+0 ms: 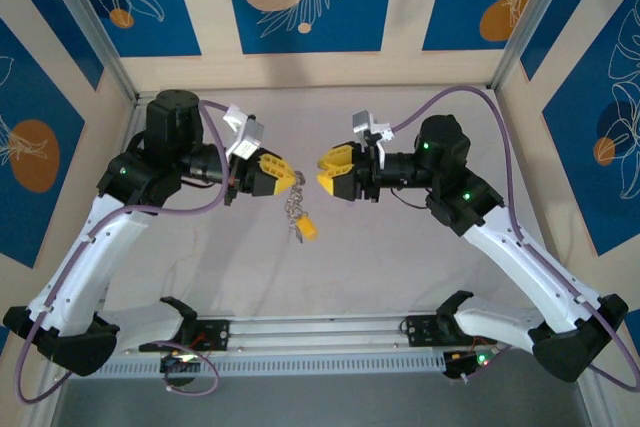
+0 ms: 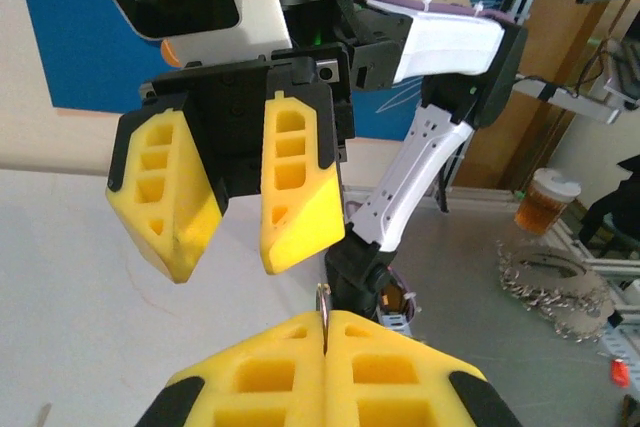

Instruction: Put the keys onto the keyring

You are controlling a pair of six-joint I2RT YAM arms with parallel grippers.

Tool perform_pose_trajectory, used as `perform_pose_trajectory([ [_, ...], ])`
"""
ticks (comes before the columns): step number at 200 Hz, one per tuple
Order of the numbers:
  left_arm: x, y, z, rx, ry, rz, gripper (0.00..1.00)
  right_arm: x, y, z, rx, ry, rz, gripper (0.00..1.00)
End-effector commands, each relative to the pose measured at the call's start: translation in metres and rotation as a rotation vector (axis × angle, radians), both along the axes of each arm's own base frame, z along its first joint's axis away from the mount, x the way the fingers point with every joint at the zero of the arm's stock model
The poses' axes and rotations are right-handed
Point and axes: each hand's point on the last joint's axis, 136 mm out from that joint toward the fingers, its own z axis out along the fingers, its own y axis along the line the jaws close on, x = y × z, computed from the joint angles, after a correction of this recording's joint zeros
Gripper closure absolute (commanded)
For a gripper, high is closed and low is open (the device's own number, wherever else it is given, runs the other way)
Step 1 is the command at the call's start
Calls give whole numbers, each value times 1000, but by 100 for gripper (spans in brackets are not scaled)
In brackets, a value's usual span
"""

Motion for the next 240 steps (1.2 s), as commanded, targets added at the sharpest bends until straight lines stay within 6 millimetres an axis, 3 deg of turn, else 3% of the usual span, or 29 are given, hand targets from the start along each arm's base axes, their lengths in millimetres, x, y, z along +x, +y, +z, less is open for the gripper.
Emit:
perform_pose_trajectory([
  [1,-18,5,29,-77,-63,-66,100,-14,-5,28,63,-46,40,63],
  [53,-21,5,29,-86,-68,-75,100,-18,-1,39,92,-54,80,62],
  [78,-19,6,28,-88,-75,-62,100,-16,2,38,84,-50,62,52],
  [102,-14,5,20,-67,-73,-32,100,0,4,27,46,-26,-10,40],
  [115,-8,4,9,-35,-68,-1,100,27,1,11,-4,13,-140,37],
  [136,4,6,-11,3,-72,70,100,86,-19,-33,-135,197,-369,36],
  [159,26,12,-34,9,-2,156,100,142,-45,-117,-414,434,-600,36],
  [176,36,15,-51,13,53,193,100,158,-56,-181,-572,577,-665,36],
  [191,43,18,-63,13,99,225,100,167,-62,-225,-644,672,-695,37],
  [214,62,29,-82,17,179,306,100,177,-68,-278,-747,752,-728,37],
  [240,79,36,-99,-4,254,360,100,186,-64,-324,-894,783,-738,40],
])
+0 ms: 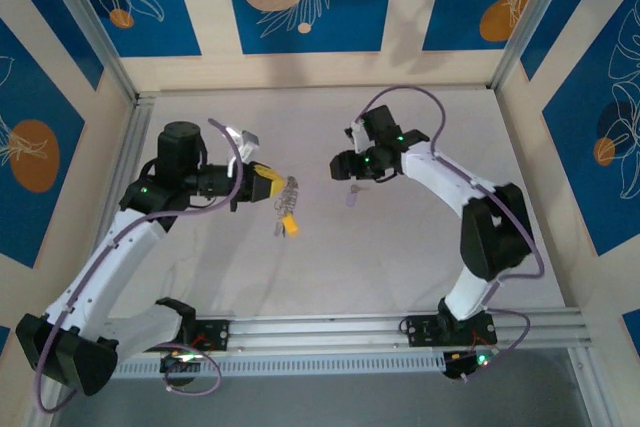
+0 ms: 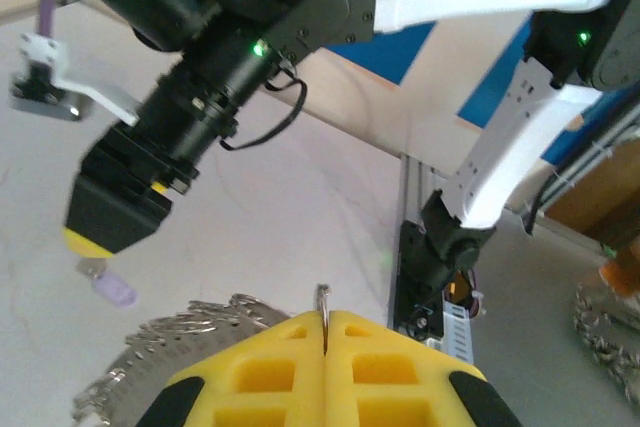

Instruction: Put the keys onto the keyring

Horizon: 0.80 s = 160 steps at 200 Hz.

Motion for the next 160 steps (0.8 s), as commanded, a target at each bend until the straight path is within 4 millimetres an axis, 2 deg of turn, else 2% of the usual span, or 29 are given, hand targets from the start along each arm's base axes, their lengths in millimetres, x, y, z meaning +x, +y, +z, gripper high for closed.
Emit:
perform_pose_trajectory([
  [1,10,6,12,-70,-17,44,100,3,-4,-24,-118,50,-9,40],
  [17,14,5,5,-64,-5,52,100,6,-6,-44,-194,70,-18,42],
  [64,27,13,-2,-89,1,87,100,12,-13,-81,-325,89,-36,46],
  [123,29,14,4,-130,-5,75,100,20,-20,-94,-428,63,-38,51],
  [160,29,14,5,-136,-1,70,100,19,-20,-101,-428,67,-34,64],
])
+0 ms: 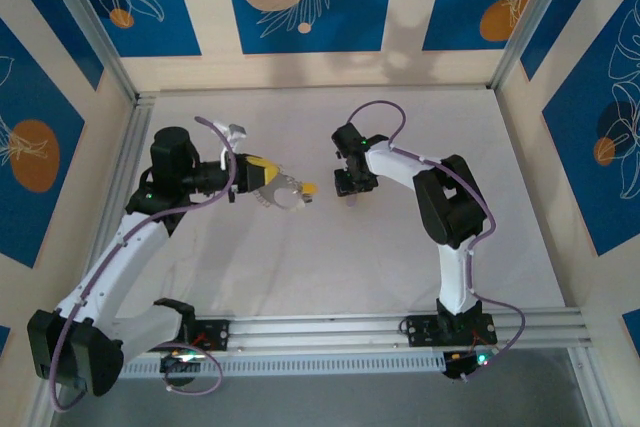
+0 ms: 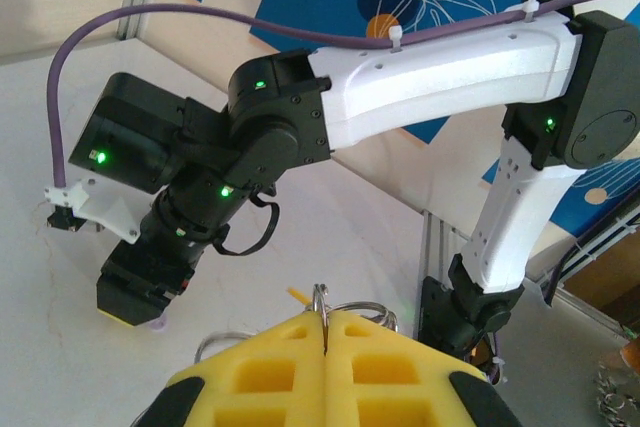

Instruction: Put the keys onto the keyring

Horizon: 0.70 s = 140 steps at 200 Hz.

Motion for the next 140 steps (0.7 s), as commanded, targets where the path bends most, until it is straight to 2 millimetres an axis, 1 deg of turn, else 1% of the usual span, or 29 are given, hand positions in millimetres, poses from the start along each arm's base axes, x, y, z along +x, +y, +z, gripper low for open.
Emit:
perform_pose_trajectory([
  [1,-2,1,11,-31,-35,-25,100,2,1,-4,-20,-1,6,64],
  [27,-4,1,12,-33,-38,-27,100,0,4,-6,-10,6,14,78],
  [65,-3,1,12,-33,-34,-31,100,-1,5,-3,-13,4,16,94],
  [94,-5,1,12,-37,-27,-38,100,-3,5,1,-18,-9,25,100],
  [116,-5,1,13,-40,-27,-37,100,-4,9,10,7,-41,46,100],
  [126,-5,1,12,-38,-22,-38,100,-5,15,19,26,-81,85,100],
  [140,-6,1,11,-31,-25,-36,100,-12,28,39,64,-164,172,100],
])
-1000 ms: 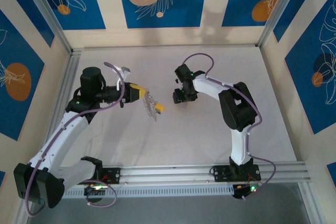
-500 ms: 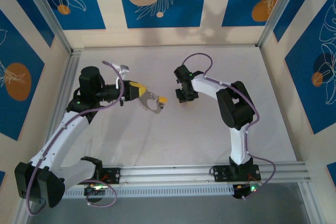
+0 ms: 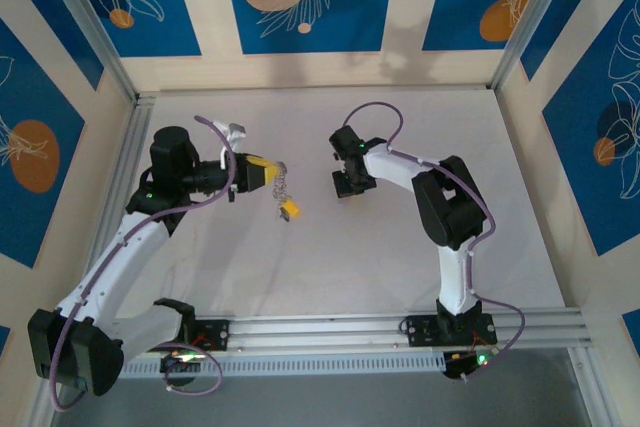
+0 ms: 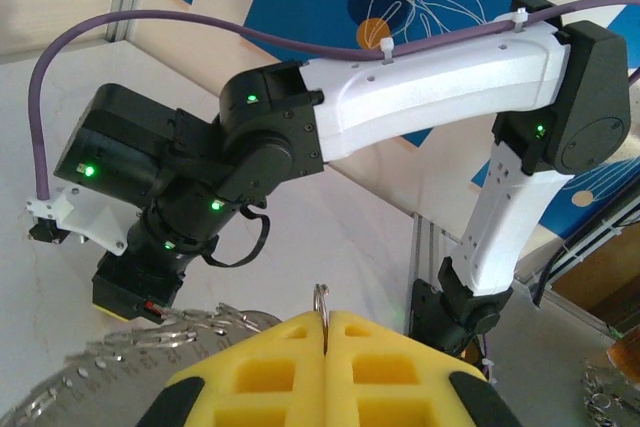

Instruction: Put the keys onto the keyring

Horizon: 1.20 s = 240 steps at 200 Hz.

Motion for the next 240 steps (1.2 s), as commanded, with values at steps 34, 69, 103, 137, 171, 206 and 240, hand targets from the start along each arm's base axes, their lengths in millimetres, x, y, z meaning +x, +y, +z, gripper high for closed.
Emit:
perform_pose_trajectory([
  [34,1,3,4,6,-35,3,100,-48,65,96,283,-283,399,100],
  [69,3,6,5,32,-52,37,100,-92,82,150,417,-372,570,100],
  [103,1,12,4,79,-64,86,100,-102,69,157,455,-342,548,99],
  [137,-1,17,-1,92,-49,126,100,-94,58,77,311,-135,450,100],
  [171,0,20,-8,115,-31,149,100,-99,61,12,230,33,381,100],
  [206,0,21,-14,128,-21,149,100,-105,64,-14,181,81,376,100],
  [240,3,19,-17,119,-17,145,100,-105,64,-16,183,83,355,92],
])
